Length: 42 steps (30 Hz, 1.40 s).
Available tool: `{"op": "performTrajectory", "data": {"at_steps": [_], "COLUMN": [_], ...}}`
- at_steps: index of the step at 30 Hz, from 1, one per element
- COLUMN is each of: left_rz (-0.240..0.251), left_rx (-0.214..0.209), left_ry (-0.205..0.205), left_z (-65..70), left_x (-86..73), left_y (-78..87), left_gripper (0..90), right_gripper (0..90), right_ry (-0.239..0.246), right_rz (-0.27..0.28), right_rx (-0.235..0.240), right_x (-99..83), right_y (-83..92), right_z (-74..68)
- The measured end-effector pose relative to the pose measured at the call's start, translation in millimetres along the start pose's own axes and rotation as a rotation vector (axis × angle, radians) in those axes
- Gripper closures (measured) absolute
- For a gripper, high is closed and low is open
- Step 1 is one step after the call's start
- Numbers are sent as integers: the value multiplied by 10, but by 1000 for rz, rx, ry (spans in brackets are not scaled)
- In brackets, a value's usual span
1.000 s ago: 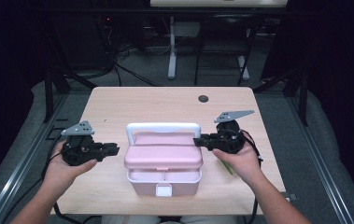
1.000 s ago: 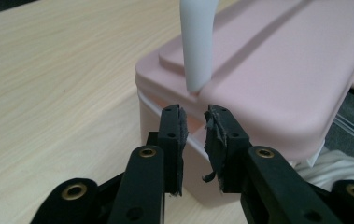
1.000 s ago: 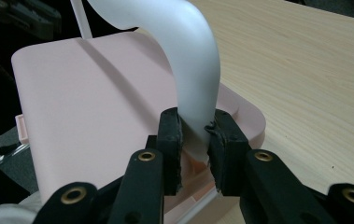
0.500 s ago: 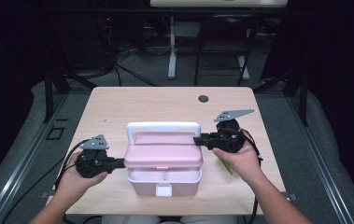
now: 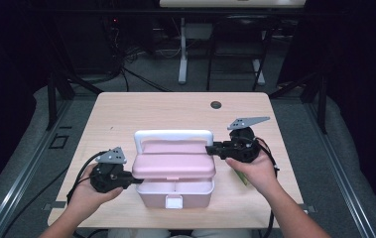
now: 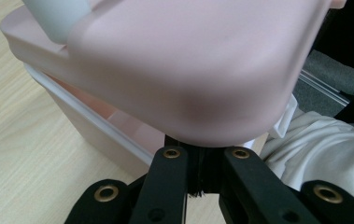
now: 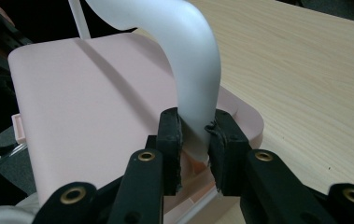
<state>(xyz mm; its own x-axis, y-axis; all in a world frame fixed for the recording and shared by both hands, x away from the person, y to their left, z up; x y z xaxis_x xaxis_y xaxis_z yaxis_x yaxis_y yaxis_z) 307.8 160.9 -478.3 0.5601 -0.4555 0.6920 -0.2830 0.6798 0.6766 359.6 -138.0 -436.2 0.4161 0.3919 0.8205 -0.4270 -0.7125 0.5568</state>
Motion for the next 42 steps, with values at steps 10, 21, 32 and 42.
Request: {"op": "performTrajectory", "data": {"at_steps": [10,21,32,42], "left_rz": [6,15,33,47], "left_rx": [0,7,30,47], "left_ry": [0,4,19,18], "left_z": [9,-1,-34,-75], "left_x": [35,117,310,500], "left_y": [25,77,170,246], "left_gripper": [900,900,900,900], "right_gripper": [741,751,845,875], "right_ry": [-10,-33,0,42], "right_rz": [4,50,-22,-68], "right_rx": [0,-53,-92,-58], "right_x": [-17,-74,-271,-429], "right_y": [-1,267,346,156], "right_z": [5,92,57,-141]}}
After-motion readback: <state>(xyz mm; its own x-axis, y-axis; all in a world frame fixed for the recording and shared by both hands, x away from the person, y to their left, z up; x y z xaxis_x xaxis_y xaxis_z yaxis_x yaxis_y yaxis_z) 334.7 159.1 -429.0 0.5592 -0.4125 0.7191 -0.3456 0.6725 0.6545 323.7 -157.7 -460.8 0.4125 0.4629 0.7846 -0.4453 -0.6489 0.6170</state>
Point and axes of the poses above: each handheld gripper's, and its own axes: y roughly backward along the jaws, x roughly out of its top, z roughly to its right, the point moved 5 cm from there along -y, roughly forward along the jaws, and after that the axes turned 7 degrees about y, right-handed, at the moved point
